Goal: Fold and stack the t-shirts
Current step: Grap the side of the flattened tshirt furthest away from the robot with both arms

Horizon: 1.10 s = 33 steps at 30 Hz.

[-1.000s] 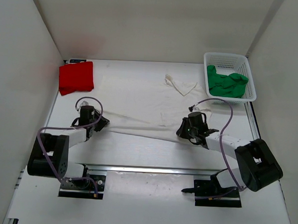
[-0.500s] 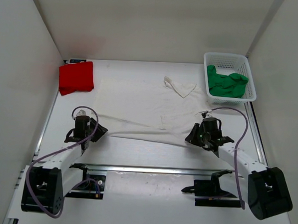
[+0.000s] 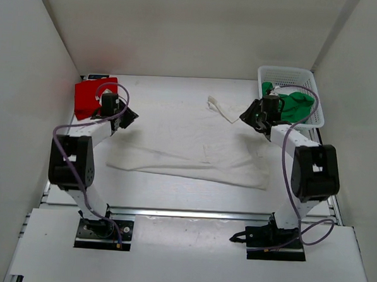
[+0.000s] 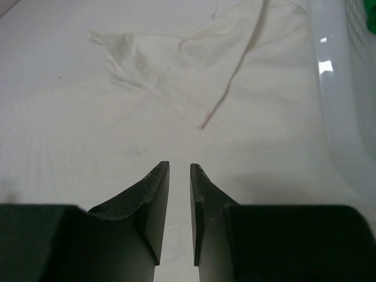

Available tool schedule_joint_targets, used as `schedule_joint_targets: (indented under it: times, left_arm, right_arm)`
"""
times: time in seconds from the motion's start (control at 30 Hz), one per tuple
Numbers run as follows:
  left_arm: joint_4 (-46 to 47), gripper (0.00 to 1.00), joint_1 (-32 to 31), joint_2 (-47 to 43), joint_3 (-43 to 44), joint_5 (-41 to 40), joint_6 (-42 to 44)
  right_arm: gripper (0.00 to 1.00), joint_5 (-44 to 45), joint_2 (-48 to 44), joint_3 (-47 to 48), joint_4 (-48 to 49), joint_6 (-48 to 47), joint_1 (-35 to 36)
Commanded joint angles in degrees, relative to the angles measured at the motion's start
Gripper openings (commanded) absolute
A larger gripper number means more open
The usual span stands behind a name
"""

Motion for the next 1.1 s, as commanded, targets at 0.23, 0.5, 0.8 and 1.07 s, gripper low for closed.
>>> schedule_joint_targets:
  times: [0.23, 0.5, 0.8, 1.07]
  left_arm:
    - [-7.58, 0.42, 1.56, 13.47, 15.97, -2.69, 6.41]
    - [-9.33, 0.43, 4.37, 16.63, 20.28, -3.84, 8.35]
    - [-11.44, 0.43, 4.29, 19.88, 25.29, -5.59, 9.4]
    - [-13.73, 0.43, 4.81, 23.31, 29.59, -7.88, 10.55]
  right_arm:
    - [0.19, 2.15, 18.63, 13.62, 2.57, 5.52, 0.77]
    - [0.26, 1.8, 23.11, 16.77, 1.61, 7.81, 0.86]
    - [0.27, 3.29, 23.91, 16.25, 1.16, 9.04, 1.3]
    - [0.27, 2.42, 26.27, 19.24, -1.48, 8.6, 1.22]
